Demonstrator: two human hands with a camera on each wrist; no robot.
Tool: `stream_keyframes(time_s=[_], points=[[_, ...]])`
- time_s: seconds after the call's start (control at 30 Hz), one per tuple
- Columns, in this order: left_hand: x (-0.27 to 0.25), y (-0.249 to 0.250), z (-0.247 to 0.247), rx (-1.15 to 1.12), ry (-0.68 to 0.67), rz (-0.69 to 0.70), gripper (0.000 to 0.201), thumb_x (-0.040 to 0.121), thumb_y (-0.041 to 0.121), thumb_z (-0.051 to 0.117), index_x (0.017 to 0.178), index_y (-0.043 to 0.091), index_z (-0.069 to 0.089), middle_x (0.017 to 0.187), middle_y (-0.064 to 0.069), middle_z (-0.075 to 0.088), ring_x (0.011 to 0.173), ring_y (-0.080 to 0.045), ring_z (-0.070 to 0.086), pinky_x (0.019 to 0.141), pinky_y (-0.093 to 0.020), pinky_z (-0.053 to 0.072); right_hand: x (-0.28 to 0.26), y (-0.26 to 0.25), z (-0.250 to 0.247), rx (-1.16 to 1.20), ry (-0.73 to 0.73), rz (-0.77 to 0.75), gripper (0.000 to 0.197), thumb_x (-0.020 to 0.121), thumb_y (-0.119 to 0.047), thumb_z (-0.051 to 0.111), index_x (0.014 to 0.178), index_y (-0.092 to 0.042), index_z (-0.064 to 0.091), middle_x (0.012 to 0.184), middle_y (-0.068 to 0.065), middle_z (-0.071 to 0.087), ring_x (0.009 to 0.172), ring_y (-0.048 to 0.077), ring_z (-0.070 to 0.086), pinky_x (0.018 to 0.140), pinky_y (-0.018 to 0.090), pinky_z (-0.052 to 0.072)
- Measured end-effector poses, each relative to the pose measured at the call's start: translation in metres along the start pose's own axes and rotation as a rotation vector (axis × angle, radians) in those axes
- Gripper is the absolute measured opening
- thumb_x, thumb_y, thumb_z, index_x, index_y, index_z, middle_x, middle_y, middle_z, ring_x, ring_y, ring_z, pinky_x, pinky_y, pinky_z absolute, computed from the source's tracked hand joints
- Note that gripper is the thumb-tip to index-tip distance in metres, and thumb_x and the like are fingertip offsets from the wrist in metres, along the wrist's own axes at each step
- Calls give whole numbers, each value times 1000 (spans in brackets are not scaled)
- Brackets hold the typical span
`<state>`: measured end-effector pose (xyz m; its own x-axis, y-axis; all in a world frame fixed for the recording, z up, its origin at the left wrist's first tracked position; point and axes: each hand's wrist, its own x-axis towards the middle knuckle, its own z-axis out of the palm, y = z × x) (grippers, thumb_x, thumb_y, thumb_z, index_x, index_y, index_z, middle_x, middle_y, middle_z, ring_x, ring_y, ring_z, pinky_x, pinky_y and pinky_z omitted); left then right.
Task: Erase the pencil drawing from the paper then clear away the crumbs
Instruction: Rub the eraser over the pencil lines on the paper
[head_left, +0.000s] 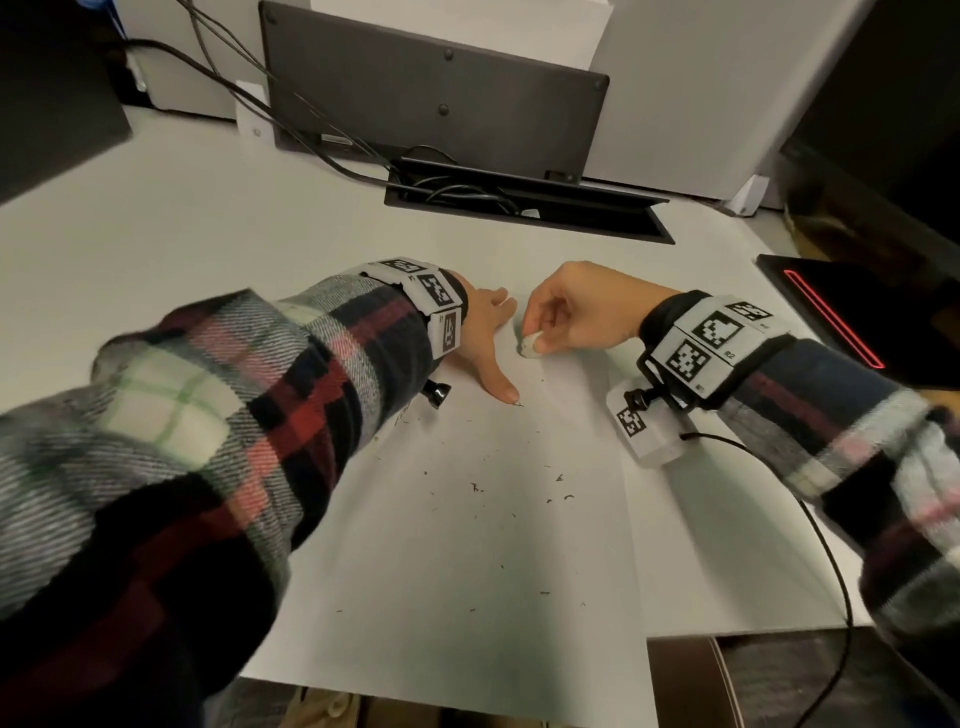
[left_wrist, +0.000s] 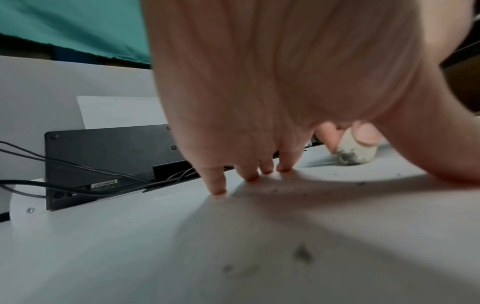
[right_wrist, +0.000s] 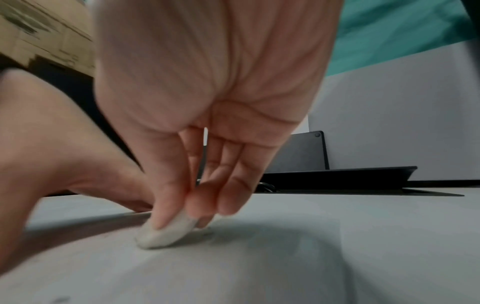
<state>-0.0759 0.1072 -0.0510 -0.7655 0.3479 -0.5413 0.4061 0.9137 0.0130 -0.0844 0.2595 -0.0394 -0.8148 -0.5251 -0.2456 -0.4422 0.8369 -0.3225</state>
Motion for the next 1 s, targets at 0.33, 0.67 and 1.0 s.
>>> stream_keyframes(time_s=[0.33, 0.67, 1.0], points=[[0, 2, -1, 24, -9, -18, 114, 72, 69, 57, 148, 20, -14, 156, 4, -17, 145, -16, -3, 116, -38, 6, -22, 6, 8, 90, 1, -1, 12, 78, -20, 73, 89, -13, 73, 79, 0, 69, 56, -6, 52, 58, 6, 41], [1, 5, -2, 12, -4, -44, 111, 76, 64, 57, 148, 19, -14, 157, 1, -17, 145, -17, -4, 116, -38, 5, -36, 3, 10, 110, -10, 27, 11, 76, -21, 74, 85, -15, 71, 78, 4, 67, 53, -3, 50, 56, 9, 42], [-2, 8, 0, 13, 15, -56, 107, 78, 64, 55, 148, 19, -12, 157, -2, -15, 145, -20, -2, 115, -40, 7, -49, 5, 10, 151, -29, 77, 10, 75, -17, 76, 84, -15, 70, 71, 1, 66, 50, -1, 53, 54, 8, 42]])
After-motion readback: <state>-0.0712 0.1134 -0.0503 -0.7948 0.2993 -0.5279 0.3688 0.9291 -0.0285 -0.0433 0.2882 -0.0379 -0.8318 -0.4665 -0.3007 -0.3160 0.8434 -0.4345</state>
